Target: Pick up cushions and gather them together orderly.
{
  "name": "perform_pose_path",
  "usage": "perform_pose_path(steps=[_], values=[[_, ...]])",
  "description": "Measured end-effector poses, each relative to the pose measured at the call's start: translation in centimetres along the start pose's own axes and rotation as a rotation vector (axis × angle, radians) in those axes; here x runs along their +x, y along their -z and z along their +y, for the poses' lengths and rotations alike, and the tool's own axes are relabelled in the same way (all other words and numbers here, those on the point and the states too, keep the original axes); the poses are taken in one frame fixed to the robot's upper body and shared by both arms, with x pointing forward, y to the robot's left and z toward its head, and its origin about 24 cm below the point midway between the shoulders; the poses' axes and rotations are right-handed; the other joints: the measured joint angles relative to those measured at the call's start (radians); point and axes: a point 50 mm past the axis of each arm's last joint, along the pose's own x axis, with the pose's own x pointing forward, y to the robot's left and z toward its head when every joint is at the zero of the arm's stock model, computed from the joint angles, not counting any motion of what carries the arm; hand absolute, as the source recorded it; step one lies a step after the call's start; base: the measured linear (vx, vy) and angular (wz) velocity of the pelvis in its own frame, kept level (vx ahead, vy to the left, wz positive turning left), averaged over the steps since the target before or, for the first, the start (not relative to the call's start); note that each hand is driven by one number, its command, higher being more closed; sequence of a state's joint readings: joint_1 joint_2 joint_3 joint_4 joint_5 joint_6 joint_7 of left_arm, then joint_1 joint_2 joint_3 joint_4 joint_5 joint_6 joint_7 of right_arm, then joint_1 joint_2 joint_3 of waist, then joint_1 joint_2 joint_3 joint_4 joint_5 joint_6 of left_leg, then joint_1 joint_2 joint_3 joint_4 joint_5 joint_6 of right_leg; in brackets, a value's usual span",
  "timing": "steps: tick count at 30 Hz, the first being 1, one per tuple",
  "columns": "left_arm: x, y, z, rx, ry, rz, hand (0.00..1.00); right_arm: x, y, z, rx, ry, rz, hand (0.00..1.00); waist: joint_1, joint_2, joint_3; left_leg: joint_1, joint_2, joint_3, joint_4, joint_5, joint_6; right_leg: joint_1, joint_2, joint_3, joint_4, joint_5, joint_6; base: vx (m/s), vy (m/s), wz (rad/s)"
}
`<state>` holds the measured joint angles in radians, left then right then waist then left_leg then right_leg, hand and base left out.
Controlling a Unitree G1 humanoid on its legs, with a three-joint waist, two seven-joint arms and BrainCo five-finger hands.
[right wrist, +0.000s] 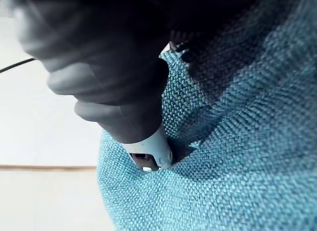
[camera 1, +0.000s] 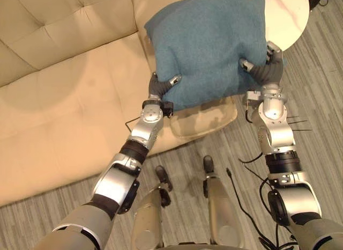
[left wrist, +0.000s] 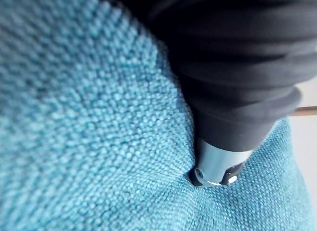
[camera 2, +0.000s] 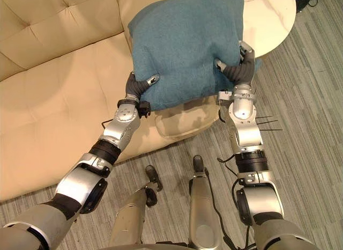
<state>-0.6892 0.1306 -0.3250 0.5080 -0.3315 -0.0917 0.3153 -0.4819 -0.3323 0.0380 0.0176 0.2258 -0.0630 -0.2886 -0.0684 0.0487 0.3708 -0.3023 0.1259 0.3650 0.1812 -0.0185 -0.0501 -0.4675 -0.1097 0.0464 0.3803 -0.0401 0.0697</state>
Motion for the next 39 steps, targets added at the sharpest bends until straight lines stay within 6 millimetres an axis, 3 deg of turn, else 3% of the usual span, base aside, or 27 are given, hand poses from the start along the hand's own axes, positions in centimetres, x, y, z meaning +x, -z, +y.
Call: perform_pose_path(steps=[2, 6, 11, 16, 21, 24, 26, 27, 28, 29, 31, 33, 34, 35, 36, 37, 39], values=[[-2.0, 1.4, -0.3, -0.004, 0.026, 0.018, 1.00, -2.7, 1.1, -0.6, 0.001, -0.002, 0.038, 1.00, -0.001, -0.001, -0.002, 0.045, -0.022, -0.029, -0.044, 0.016, -0.004, 0.042, -0.015, -0.018, 0.000, -0.022, 0.007, 0.12, 0.004, 0.39], [-5.4, 3.3, 0.6, -0.012, 0.013, 0.050, 1.00, -5.6, 3.0, -0.4, 0.020, -0.049, 0.120, 1.00, -0.004, 0.000, -0.020, 0.105, -0.051, -0.065, -0.120, 0.044, -0.004, 0.106, -0.017, -0.030, -0.047, -0.036, 0.012, 0.07, 0.002, 0.20], [-11.6, 5.9, 2.0, -0.072, -0.022, 0.134, 1.00, -10.6, 5.7, 0.0, 0.024, -0.128, 0.286, 1.00, -0.001, 0.000, -0.133, 0.195, -0.057, -0.111, -0.198, 0.064, 0.000, 0.225, -0.013, -0.076, -0.132, -0.035, 0.012, 0.07, 0.004, 0.20], [-15.0, 6.4, 3.5, -0.084, -0.086, 0.172, 1.00, -13.6, 7.0, 1.1, 0.058, -0.177, 0.381, 1.00, 0.025, -0.002, -0.191, 0.248, -0.062, -0.116, -0.218, 0.065, 0.001, 0.296, -0.013, -0.080, -0.182, -0.018, 0.017, 0.04, 0.017, 0.03], [-16.6, 6.9, 4.5, -0.070, -0.125, 0.201, 1.00, -14.7, 7.3, 2.0, 0.092, -0.213, 0.414, 1.00, 0.040, -0.012, -0.197, 0.266, -0.064, -0.113, -0.206, 0.067, 0.005, 0.322, -0.014, -0.066, -0.195, 0.006, 0.021, -0.04, 0.016, -0.02], [-16.5, 6.9, 4.8, -0.062, -0.134, 0.196, 1.00, -15.3, 7.6, 2.2, 0.112, -0.196, 0.439, 1.00, 0.053, -0.036, -0.192, 0.196, -0.054, -0.118, -0.110, 0.042, 0.030, 0.296, -0.014, -0.055, -0.190, 0.026, 0.027, -0.13, 0.010, 0.00], [-16.5, 7.0, 4.8, -0.063, -0.133, 0.200, 1.00, -15.5, 7.7, 2.0, 0.106, -0.191, 0.448, 1.00, 0.054, -0.041, -0.187, 0.131, -0.035, -0.128, -0.034, 0.028, 0.052, 0.269, -0.013, -0.038, -0.164, 0.033, 0.053, -0.14, 0.021, 0.16], [-16.4, 6.9, 4.8, -0.065, -0.128, 0.198, 1.00, -15.4, 7.7, 2.0, 0.106, -0.190, 0.447, 1.00, 0.053, -0.041, -0.181, 0.117, -0.028, -0.129, -0.017, 0.023, 0.059, 0.247, -0.018, -0.023, -0.082, -0.011, 0.044, -0.15, -0.011, 0.48], [-16.4, 7.2, 4.8, -0.062, -0.120, 0.207, 1.00, -15.7, 8.1, 2.1, 0.108, -0.188, 0.465, 1.00, 0.051, -0.049, -0.172, 0.101, -0.030, -0.158, 0.017, 0.020, 0.064, 0.213, -0.020, -0.006, 0.150, -0.117, 0.021, -0.18, -0.065, 0.67], [-16.7, 7.5, 4.9, -0.060, -0.127, 0.223, 1.00, -16.0, 8.5, 2.3, 0.105, -0.194, 0.486, 1.00, 0.058, -0.054, -0.170, 0.095, -0.032, -0.186, 0.037, 0.016, 0.069, 0.225, -0.017, 0.001, 0.305, -0.172, 0.038, -0.19, -0.095, 0.68], [-16.9, 7.5, 5.2, -0.058, -0.140, 0.227, 1.00, -16.1, 8.5, 2.7, 0.090, -0.212, 0.488, 1.00, 0.080, -0.056, -0.171, 0.067, -0.042, -0.229, 0.048, 0.030, 0.060, 0.273, -0.011, 0.016, 0.364, -0.213, 0.038, -0.22, -0.160, 0.63], [-16.8, 7.4, 5.4, -0.057, -0.156, 0.221, 1.00, -15.5, 8.4, 3.2, 0.085, -0.233, 0.467, 1.00, 0.094, -0.050, -0.175, 0.016, -0.041, -0.260, 0.026, 0.074, 0.042, 0.321, 0.013, 0.011, 0.237, -0.293, 0.015, -0.25, -0.211, 0.60], [-16.8, 7.3, 5.4, -0.062, -0.159, 0.217, 1.00, -15.1, 8.3, 3.2, 0.079, -0.240, 0.455, 1.00, 0.107, -0.032, -0.185, -0.025, -0.034, -0.296, -0.010, 0.116, 0.025, 0.335, 0.039, 0.005, 0.135, -0.330, -0.004, -0.30, -0.243, 0.63], [-16.8, 7.4, 5.0, -0.083, -0.164, 0.219, 1.00, -14.9, 8.3, 2.8, 0.058, -0.248, 0.450, 1.00, 0.106, 0.014, -0.182, -0.055, -0.009, -0.337, -0.044, 0.145, 0.017, 0.326, 0.083, -0.036, 0.095, -0.309, -0.021, -0.31, -0.231, 0.73], [-16.9, 7.4, 4.8, -0.089, -0.161, 0.223, 1.00, -15.0, 8.4, 2.6, 0.051, -0.244, 0.456, 1.00, 0.106, 0.026, -0.185, -0.060, 0.004, -0.339, -0.068, 0.142, 0.017, 0.326, 0.098, -0.060, 0.086, -0.301, -0.032, -0.32, -0.206, 1.01], [-16.9, 7.5, 4.4, -0.099, -0.157, 0.230, 1.00, -15.2, 8.7, 2.2, 0.036, -0.238, 0.473, 1.00, 0.097, 0.030, -0.184, -0.051, 0.022, -0.309, -0.121, 0.079, 0.036, 0.333, 0.104, -0.114, 0.062, -0.277, -0.055, -0.31, -0.144, 1.28], [-16.7, 7.5, 3.7, -0.110, -0.129, 0.233, 1.00, -14.9, 9.4, 1.7, 0.017, -0.214, 0.493, 1.00, 0.080, 0.011, -0.173, -0.069, 0.030, -0.171, -0.051, 0.051, 0.050, 0.341, 0.062, -0.196, 0.024, -0.245, -0.086, -0.30, -0.132, 1.29]])
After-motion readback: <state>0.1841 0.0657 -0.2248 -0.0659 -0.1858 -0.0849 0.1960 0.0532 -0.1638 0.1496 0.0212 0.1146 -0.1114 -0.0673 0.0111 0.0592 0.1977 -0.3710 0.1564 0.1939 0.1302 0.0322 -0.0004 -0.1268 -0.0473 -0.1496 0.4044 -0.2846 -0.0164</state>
